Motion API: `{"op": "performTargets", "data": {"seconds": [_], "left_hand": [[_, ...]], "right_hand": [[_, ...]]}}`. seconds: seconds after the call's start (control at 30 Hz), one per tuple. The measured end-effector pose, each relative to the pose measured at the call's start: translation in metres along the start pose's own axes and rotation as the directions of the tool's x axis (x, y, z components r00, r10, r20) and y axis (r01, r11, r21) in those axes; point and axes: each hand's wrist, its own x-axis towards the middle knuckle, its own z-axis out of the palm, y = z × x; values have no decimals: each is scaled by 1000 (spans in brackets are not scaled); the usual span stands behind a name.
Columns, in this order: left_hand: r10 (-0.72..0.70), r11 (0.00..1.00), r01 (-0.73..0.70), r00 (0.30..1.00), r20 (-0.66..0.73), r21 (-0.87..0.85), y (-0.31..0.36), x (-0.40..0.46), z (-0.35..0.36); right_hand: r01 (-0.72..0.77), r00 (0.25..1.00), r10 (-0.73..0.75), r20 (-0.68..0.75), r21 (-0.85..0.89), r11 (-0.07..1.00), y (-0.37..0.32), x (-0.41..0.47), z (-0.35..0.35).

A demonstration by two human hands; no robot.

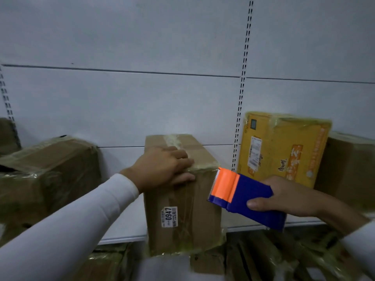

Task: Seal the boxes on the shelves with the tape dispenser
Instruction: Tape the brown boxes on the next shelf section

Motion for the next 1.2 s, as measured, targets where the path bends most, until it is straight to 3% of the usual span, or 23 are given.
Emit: {"op": "performTargets", "data": {"seconds": [0.13, 0.3, 0.63, 0.73, 0.8, 0.93, 1.2], "left_hand": [[-24, 1000, 25, 999, 45, -8, -4, -1, 1], [-150, 956, 154, 988, 37, -251, 3, -16, -7], [-336, 802, 143, 911, -240, -580, 47, -58, -27], [-450, 581, 230, 890, -73, -781, 56, -63, -30], [-427, 461, 285, 901, 72, -840, 60, -63, -31], [-339, 387, 249, 934, 115, -888, 67, -59, -34], [-406, 183, 299, 891, 205, -936, 71, -65, -29]], "right_hand": [[-37, 999, 36, -31, -26, 999, -2, -6, 12], [-34, 999, 34, -22, -45, 998, -20, -7, 14], [102, 995, -98, 29, -178, 979, -37, 13, 10], [131, 990, -118, 72, -214, 968, -38, 20, 9], [152, 986, -132, 104, -211, 966, -38, 24, 8], [198, 971, -162, 177, -209, 958, -40, 31, 12], [238, 955, -190, 226, -204, 950, -30, 39, 15]]}}
